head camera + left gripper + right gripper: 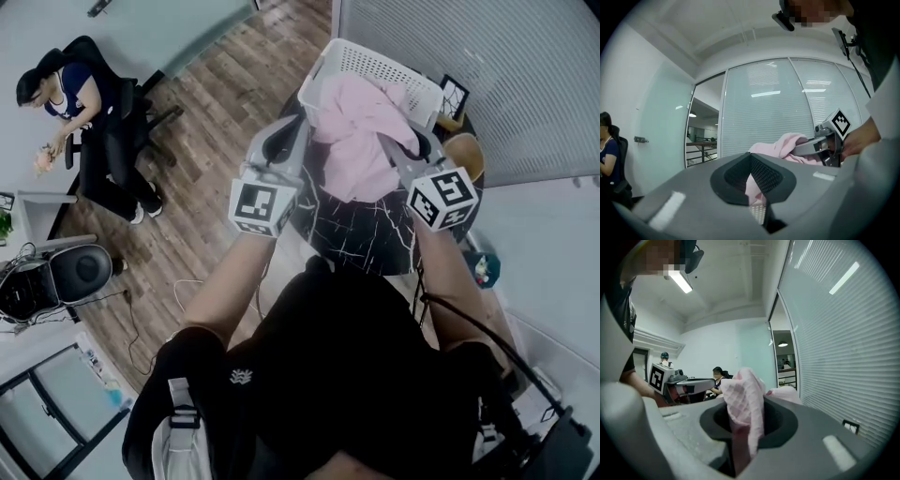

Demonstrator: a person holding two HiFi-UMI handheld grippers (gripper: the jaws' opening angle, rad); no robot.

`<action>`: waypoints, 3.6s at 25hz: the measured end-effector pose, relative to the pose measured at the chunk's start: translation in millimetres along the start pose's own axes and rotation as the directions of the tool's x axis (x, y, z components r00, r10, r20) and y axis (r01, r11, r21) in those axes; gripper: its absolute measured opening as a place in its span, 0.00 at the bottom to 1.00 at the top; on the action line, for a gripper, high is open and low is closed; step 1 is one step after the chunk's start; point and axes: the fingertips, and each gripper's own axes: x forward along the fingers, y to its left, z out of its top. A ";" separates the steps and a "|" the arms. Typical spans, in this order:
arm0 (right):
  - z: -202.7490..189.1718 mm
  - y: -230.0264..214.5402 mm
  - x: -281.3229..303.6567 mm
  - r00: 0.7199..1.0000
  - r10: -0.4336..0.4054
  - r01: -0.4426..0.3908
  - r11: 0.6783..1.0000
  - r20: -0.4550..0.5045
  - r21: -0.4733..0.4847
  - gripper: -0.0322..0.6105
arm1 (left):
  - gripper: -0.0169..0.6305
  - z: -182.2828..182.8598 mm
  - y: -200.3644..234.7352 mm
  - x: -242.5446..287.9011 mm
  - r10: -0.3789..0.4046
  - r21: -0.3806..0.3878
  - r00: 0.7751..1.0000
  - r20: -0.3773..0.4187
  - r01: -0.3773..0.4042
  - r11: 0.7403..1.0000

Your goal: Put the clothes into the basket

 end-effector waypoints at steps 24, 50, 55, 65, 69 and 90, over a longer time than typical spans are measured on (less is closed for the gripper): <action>64.5 -91.1 2.2 0.989 -0.110 0.109 0.994 0.098 0.017 0.19 | 0.04 44.5 -2.9 76.6 -0.064 0.023 0.997 0.049 0.063 0.998; 24.7 -136.0 36.3 0.992 -0.116 0.113 0.992 0.042 0.057 0.18 | 0.04 -2.4 12.2 99.9 -0.025 -0.023 0.999 -0.026 0.024 0.999; 1.3 -144.4 45.7 0.994 -0.111 0.109 0.991 0.008 0.081 0.18 | 0.04 -22.3 10.8 105.0 -0.036 -0.035 0.998 -0.052 0.035 0.999; -27.4 -147.3 58.9 0.994 -0.102 0.105 0.988 -0.036 0.115 0.18 | 0.04 -39.5 18.8 102.5 -0.019 -0.044 0.997 -0.070 0.016 0.999; -43.3 -157.9 68.9 0.994 -0.099 0.105 0.985 -0.050 0.134 0.18 | 0.04 -54.5 22.7 108.9 -0.012 -0.050 0.995 -0.101 0.007 0.999; -98.1 -190.1 92.2 0.980 -0.145 0.168 0.969 -0.136 0.180 0.19 | 0.04 -98.7 30.2 117.8 0.010 -0.102 0.989 -0.147 -0.025 0.995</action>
